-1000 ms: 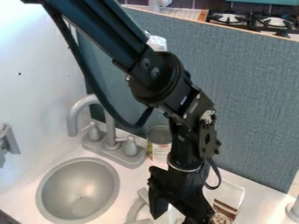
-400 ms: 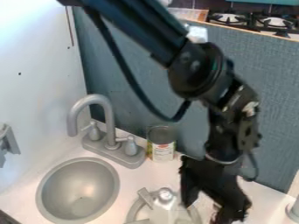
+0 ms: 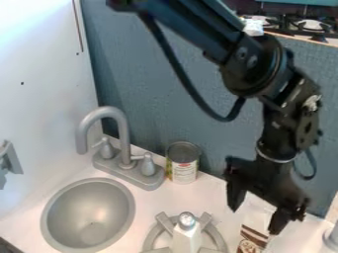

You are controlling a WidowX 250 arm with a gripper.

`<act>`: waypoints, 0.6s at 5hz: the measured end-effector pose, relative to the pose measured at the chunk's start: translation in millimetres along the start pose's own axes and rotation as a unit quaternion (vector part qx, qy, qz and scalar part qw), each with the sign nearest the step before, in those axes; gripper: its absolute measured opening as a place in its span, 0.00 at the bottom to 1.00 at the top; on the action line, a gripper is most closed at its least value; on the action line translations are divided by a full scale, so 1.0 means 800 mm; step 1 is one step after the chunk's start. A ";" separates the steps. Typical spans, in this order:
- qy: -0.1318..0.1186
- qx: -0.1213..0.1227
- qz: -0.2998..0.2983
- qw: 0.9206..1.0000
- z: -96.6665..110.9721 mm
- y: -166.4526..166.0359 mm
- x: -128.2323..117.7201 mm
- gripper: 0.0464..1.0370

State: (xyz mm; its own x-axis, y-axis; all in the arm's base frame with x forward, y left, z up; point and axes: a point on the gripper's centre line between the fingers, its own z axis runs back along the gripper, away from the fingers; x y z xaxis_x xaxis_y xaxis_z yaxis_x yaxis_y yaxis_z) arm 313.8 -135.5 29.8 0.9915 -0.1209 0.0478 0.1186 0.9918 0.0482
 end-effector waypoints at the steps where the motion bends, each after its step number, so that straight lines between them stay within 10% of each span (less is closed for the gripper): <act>1: -0.011 0.008 0.033 0.999 -0.004 0.003 0.020 0.96; 3: 0.005 -0.008 0.084 0.996 -0.035 0.016 0.040 0.96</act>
State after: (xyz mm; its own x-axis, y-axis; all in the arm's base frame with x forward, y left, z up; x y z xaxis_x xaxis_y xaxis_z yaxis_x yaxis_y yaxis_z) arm 348.5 -125.2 3.9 0.9979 0.0476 0.0433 -0.0487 0.9985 0.0251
